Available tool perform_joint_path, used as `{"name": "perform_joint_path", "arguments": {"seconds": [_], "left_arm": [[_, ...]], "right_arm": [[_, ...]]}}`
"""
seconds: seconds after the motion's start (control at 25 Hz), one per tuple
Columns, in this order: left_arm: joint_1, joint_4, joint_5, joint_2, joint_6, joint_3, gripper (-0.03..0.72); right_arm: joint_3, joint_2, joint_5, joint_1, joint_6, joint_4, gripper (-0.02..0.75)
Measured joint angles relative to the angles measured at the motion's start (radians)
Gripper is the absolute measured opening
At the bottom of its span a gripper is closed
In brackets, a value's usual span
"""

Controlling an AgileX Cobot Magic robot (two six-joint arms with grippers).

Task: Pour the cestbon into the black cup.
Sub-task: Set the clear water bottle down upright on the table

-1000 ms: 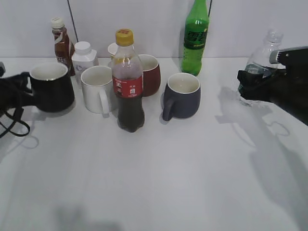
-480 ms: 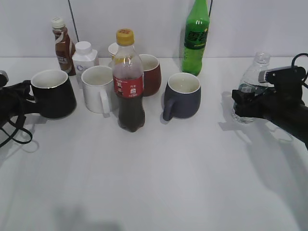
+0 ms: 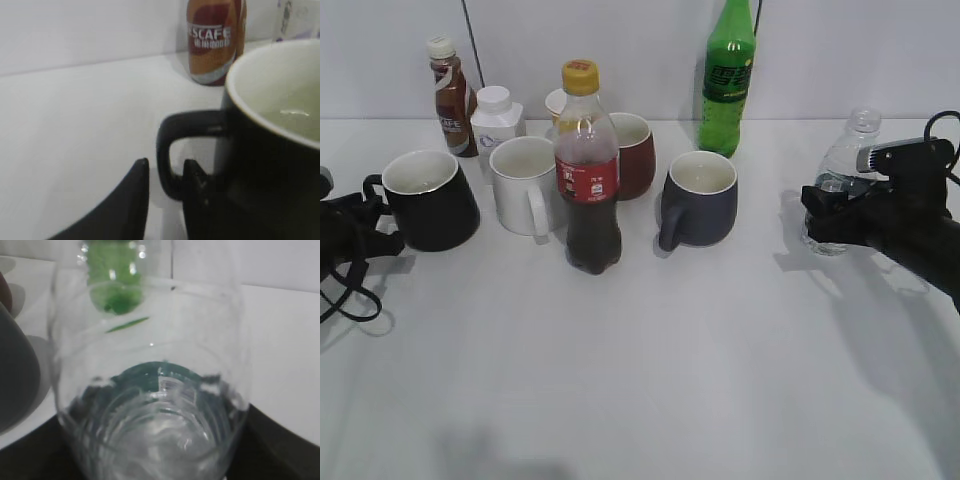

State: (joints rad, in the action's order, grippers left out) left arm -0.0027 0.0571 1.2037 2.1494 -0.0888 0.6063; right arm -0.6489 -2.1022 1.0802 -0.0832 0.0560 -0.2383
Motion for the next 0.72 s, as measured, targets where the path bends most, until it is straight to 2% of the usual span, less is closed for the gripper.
{"name": "perform_joint_path", "arguments": {"seconds": [0.08,0.24,0.32,0.52,0.72], "left_arm": [[0.000,0.000,0.001,0.000,0.000,-0.013,0.209],[0.000,-0.001,0.001,-0.013,0.000,-0.060,0.246],[0.000,-0.001,0.002,-0.036,0.000,-0.090,0.251],[0.000,-0.014,0.003,-0.110,0.000,-0.163,0.254],[-0.002,-0.085,-0.079,-0.248,0.007,-0.191,0.260]], "right_arm": [[-0.003,-0.001,0.000,0.000,-0.001,0.000,0.505],[-0.004,-0.003,0.000,0.000,-0.001,0.000,0.607],[-0.004,-0.003,0.000,0.000,-0.001,0.000,0.634],[-0.004,0.022,0.003,0.000,-0.001,0.016,0.647],[-0.014,0.194,-0.053,0.000,0.012,0.038,0.648]]}}
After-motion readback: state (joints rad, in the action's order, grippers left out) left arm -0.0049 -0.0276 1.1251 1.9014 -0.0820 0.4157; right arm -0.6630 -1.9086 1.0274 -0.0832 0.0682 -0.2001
